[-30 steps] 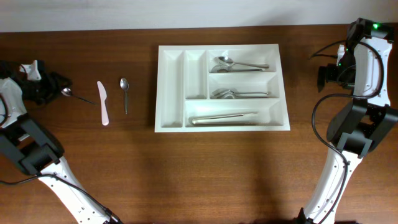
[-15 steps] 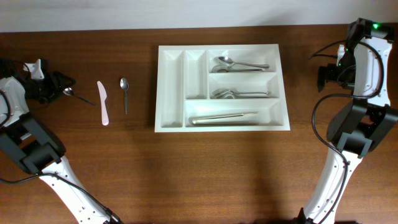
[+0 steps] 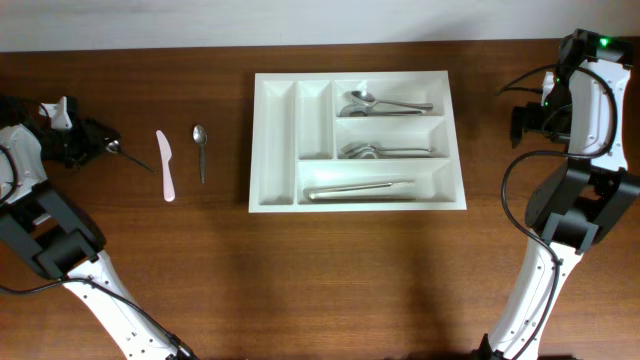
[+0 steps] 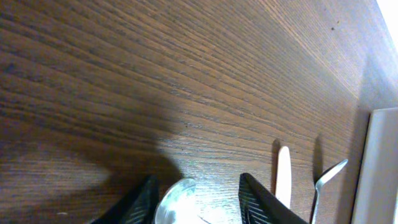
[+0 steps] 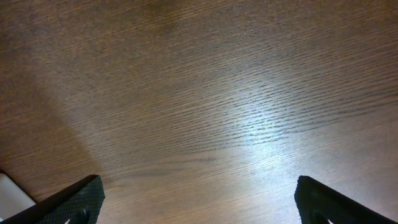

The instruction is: Pack container

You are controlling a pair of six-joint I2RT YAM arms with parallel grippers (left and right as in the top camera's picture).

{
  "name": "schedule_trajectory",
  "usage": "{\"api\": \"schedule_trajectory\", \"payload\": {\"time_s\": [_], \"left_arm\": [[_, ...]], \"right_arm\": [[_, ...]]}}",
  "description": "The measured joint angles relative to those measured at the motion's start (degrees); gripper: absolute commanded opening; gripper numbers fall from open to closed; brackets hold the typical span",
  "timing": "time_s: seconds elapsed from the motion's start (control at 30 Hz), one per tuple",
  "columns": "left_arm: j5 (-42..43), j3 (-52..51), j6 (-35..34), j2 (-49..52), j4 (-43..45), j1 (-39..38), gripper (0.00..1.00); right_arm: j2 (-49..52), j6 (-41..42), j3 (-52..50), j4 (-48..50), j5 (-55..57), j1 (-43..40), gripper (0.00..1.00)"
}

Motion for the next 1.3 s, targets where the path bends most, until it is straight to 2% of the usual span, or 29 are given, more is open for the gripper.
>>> {"api": "schedule_trajectory", "payload": {"time_s": [0.43, 0.67, 0.73, 1.1, 1.3], "left_arm": [[-0.02, 0.00, -0.02, 0.22, 0.00, 0.00, 0.32], [-0.04, 0.00, -0.02, 0.31, -0.02, 0.00, 0.31], [-0.07, 0.00, -0.02, 0.31, -0.02, 0.00, 0.27], [-0.26, 0.00, -0.02, 0.33, -0.22, 0.04, 0.27], [-0.31, 0.00, -0.02, 0.33, -0.24, 0.04, 0.22]], "right_arm": [[0.00, 0.00, 0.00, 0.00, 0.00, 0.00, 0.99], [0.00, 0.00, 0.00, 0.00, 0.00, 0.00, 0.99], [0.00, 0.00, 0.00, 0.00, 0.00, 0.00, 0.99], [0.00, 0.02, 0.00, 0.00, 0.00, 0.00, 0.99], [0.00, 0.00, 0.00, 0.00, 0.00, 0.00, 0.99]]}}
